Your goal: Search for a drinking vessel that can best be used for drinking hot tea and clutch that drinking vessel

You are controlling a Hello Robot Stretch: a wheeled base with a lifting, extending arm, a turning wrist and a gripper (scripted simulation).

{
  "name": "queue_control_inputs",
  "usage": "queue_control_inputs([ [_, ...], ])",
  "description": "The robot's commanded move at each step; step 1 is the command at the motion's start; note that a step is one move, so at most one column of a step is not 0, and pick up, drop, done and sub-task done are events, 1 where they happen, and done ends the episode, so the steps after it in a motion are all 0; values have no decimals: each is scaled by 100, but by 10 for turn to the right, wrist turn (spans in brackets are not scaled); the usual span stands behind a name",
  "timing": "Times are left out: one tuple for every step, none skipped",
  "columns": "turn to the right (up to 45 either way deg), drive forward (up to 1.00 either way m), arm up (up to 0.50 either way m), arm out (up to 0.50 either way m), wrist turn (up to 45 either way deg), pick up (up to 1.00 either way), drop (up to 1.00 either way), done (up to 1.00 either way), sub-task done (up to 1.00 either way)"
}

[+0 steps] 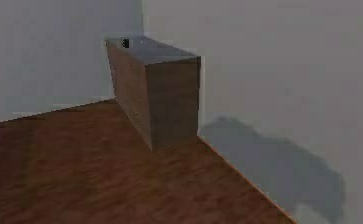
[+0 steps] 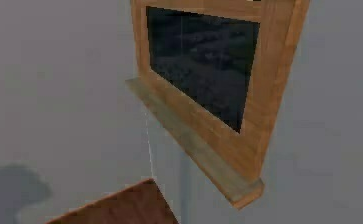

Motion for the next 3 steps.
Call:
queue_control_inputs([
  [-330, 0, 0, 0, 0, 0, 0, 0, 0],
  [0, 10, 0, 0, 0, 0, 0, 0, 0],
  [90, 0, 0, 0, 0, 0, 0, 0, 0],
])
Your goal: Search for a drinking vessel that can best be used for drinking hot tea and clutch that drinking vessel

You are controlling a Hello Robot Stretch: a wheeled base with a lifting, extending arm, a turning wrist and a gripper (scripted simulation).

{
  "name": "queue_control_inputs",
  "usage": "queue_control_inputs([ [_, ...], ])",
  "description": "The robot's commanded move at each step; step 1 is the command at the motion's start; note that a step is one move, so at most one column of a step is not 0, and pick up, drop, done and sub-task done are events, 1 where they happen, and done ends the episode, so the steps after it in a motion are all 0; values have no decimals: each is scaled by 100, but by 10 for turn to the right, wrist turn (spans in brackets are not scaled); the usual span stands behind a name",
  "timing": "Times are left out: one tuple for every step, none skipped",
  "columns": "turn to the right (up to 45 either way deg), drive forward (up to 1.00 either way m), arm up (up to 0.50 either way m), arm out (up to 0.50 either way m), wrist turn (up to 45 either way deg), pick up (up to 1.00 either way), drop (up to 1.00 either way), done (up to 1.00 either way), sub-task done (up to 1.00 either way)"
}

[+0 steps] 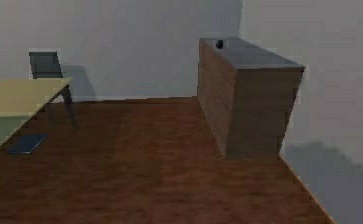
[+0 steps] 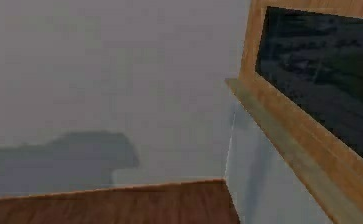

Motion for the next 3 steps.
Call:
queue_control_inputs([
  [0, 100, 0, 0, 0, 0, 0, 0, 0],
  [0, 70, 0, 0, 0, 0, 0, 0, 0],
  [-450, 0, 0, 0, 0, 0, 0, 0, 0],
])
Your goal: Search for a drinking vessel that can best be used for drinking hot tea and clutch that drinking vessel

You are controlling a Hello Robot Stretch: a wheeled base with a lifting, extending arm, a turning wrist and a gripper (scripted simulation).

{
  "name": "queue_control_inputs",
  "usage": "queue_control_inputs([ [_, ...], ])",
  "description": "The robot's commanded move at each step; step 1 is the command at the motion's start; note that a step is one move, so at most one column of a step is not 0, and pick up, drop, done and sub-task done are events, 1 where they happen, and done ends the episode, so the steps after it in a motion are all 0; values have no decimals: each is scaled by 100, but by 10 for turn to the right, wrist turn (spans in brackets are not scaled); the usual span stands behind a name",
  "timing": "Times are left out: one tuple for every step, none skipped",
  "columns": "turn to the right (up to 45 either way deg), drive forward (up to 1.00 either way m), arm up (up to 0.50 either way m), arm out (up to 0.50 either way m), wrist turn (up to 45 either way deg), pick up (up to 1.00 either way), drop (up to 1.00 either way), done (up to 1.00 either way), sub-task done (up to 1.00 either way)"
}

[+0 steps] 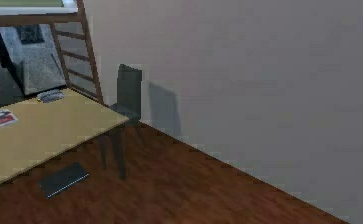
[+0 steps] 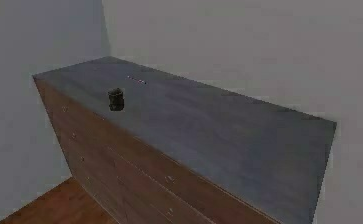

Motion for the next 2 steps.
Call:
queue_control_inputs([
  [-150, 0, 0, 0, 0, 0, 0, 0, 0],
  [450, 0, 0, 0, 0, 0, 0, 0, 0],
])
